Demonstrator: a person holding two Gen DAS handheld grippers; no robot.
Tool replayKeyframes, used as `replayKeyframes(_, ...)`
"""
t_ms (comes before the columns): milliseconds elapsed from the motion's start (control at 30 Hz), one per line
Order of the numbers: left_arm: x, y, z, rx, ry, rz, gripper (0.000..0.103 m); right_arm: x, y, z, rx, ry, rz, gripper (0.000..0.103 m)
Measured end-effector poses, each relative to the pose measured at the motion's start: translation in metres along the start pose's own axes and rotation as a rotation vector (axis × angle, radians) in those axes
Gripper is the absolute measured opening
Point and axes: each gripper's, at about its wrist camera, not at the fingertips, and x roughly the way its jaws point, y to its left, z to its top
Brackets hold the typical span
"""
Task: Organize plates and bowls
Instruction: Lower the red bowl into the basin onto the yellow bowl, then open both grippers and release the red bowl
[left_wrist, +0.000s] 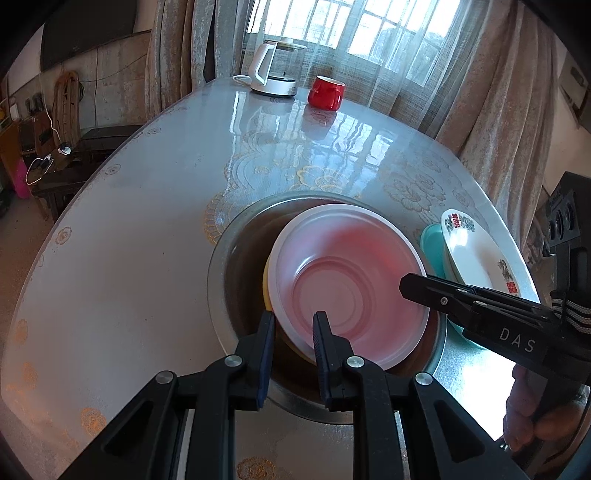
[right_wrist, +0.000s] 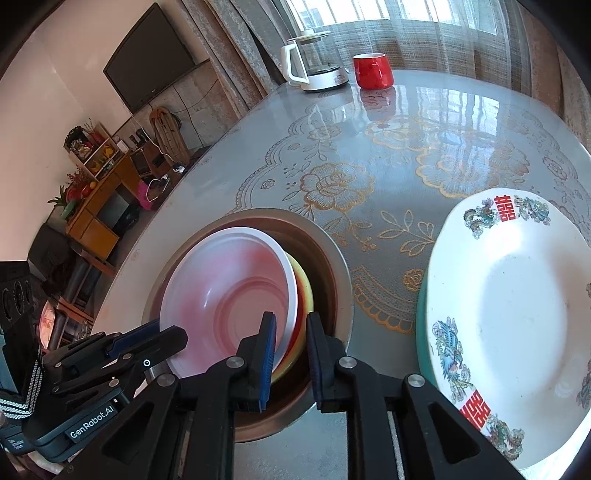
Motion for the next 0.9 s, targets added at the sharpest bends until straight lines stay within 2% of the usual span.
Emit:
replayKeyframes(467, -0.004, -0.006, -0.005, 0.033, -0.023, 0.026, 0.020, -0.014, 0.001, -0.007, 0.008, -0.055, -0.008, 0.019)
replayKeyframes(700, -0.004, -0.008, -0.005, 0.047, -0.030, 0.034, 0.020, -0.013, 0.002, -0.010, 0.002, -0.070, -0.009, 0.013)
replayKeyframes(900, -0.003, -0.008, -0.006, 0.053, -0.036, 0.042, 0.021, -0.010, 0.005, -0.011, -0.011, -0.070, -0.019, 0.012)
